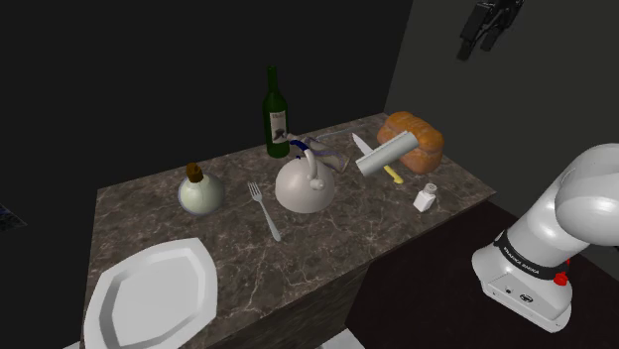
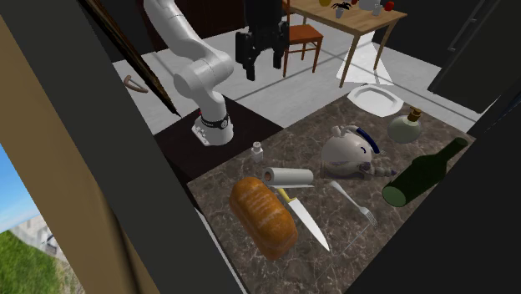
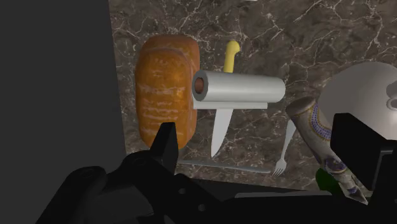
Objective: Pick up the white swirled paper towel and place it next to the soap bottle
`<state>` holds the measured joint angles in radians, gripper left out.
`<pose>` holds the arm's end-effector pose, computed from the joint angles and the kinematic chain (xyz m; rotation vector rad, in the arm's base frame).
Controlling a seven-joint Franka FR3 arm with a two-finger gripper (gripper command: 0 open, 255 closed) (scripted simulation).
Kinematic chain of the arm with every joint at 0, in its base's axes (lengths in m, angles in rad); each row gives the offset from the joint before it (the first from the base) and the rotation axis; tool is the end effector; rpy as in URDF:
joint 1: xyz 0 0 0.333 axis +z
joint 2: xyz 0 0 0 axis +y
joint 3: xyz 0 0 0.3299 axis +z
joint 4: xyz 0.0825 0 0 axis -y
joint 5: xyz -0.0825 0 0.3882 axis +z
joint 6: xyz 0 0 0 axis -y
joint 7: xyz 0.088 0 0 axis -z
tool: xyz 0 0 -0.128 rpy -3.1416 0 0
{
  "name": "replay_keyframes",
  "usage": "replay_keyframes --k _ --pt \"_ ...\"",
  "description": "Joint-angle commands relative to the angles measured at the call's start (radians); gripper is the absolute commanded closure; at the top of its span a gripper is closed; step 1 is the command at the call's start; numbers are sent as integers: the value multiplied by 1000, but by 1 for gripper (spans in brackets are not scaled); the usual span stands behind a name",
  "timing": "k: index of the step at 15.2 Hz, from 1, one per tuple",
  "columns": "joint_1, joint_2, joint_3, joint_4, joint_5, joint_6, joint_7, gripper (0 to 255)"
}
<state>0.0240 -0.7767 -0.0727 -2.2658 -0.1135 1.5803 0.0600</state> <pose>0.3065 -0.0376 0.6199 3.0739 -0.1449 0.1396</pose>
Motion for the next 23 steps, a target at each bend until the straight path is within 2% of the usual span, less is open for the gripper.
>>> replay_keyframes --k 1,8,14,19,23 --pt "0 0 0 0 0 0 0 0" --pt "69 153 54 -101 -126 171 -138 0" --pt "106 300 102 -183 -259 329 -220 0" --pt "118 439 143 -241 -405 463 -251 0" --pt "115 564 174 -276 -560 561 -242 0"
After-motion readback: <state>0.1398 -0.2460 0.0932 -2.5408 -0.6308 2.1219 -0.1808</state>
